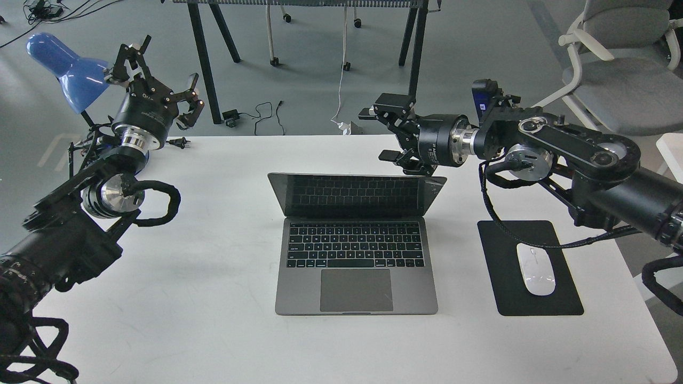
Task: Close notebook with right arm
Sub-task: 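Lower the right gripper onto the screen's top edge, pushing it down, then press the screen down with the right gripper until the lid shuts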
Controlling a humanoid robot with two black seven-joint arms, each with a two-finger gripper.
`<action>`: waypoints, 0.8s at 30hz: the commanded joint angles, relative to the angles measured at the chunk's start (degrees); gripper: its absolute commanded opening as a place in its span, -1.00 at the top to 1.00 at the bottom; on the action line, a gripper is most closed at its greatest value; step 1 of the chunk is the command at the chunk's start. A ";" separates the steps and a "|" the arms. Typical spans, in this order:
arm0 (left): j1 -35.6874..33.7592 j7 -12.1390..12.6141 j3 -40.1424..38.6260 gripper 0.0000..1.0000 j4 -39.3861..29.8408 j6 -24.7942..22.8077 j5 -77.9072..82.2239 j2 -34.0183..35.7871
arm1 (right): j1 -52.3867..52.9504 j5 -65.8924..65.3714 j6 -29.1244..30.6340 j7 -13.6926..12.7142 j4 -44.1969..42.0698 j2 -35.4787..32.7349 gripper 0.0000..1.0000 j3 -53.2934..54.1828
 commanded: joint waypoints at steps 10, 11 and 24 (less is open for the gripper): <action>0.00 0.00 0.00 -1.00 0.00 0.00 -0.08 0.00 | -2.59 0.02 2.52 0.02 9.86 -4.87 -1.00 -3.60; 0.00 0.00 0.00 -1.00 0.00 0.00 -0.08 0.00 | -3.03 0.02 2.52 0.02 10.39 -4.87 -1.00 -3.60; 0.00 0.00 0.00 -1.00 0.00 0.00 -0.08 0.00 | -7.87 -0.07 2.52 0.02 14.09 -4.87 -1.00 -8.08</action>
